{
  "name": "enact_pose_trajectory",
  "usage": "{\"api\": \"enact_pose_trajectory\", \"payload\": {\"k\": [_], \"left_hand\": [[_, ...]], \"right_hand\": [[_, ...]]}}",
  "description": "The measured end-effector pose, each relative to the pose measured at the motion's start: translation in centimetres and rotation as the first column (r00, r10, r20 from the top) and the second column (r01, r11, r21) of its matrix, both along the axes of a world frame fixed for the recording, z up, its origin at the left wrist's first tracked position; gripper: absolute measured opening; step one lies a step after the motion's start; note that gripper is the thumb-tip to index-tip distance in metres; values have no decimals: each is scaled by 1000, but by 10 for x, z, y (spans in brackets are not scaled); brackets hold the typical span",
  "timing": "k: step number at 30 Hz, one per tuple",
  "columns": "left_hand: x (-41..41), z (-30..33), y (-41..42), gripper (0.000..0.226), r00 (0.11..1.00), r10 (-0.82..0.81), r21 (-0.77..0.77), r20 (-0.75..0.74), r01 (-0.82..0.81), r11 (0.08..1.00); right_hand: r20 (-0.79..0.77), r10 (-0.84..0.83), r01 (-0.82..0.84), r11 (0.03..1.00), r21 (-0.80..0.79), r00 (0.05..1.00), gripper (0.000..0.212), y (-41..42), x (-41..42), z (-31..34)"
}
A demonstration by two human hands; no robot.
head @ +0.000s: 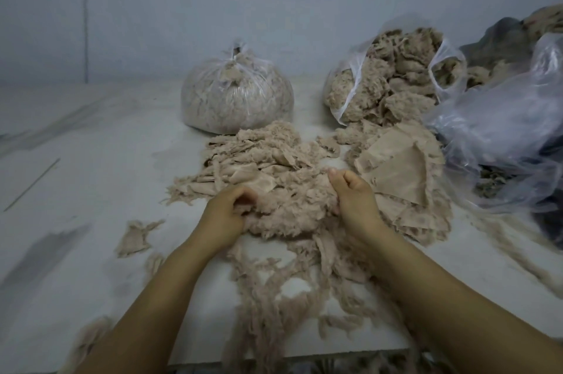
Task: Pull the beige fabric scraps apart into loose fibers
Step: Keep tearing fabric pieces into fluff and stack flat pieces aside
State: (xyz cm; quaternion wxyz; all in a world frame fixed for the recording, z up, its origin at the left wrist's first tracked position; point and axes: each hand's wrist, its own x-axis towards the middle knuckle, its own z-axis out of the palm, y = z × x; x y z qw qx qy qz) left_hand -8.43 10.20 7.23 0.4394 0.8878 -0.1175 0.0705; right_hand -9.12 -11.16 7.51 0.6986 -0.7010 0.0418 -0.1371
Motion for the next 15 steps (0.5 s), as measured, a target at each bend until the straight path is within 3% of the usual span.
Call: {"api": "enact_pose_trajectory", "payload": {"k": [3, 6, 7, 9, 11, 14, 15], "left_hand": [[-1, 0, -8, 55, 988, -137, -81, -65, 131, 988], [-1, -4, -28, 64, 946, -308, 100, -104, 318, 943], [2, -8, -32, 56, 943, -318, 177, -97, 331, 927], [7, -13, -32, 30, 956, -288, 329, -54, 290, 899], [11, -19, -25, 28, 978, -207, 407, -8, 192, 893], [13, -19, -17, 24, 994, -106, 294, 20, 95, 951], [13, -17, -16, 33, 995, -103, 228, 1, 100, 968]], "right_hand": [[4, 62, -61, 996, -57, 998, 42, -2, 3, 3], [-4, 93, -93, 996, -16, 996, 39, 6, 1, 3], [-3, 77, -77, 997, 23, 997, 41, 9, -1, 5], [5, 23, -24, 985, 169, 1000, 42, 8, -1, 9], [0, -17, 16, 944, 329, 1000, 40, 1, 1, 15], [-18, -35, 39, 937, 348, 999, 30, -12, 3, 19], [-16, -39, 42, 943, 330, 999, 29, -14, 3, 19]]}}
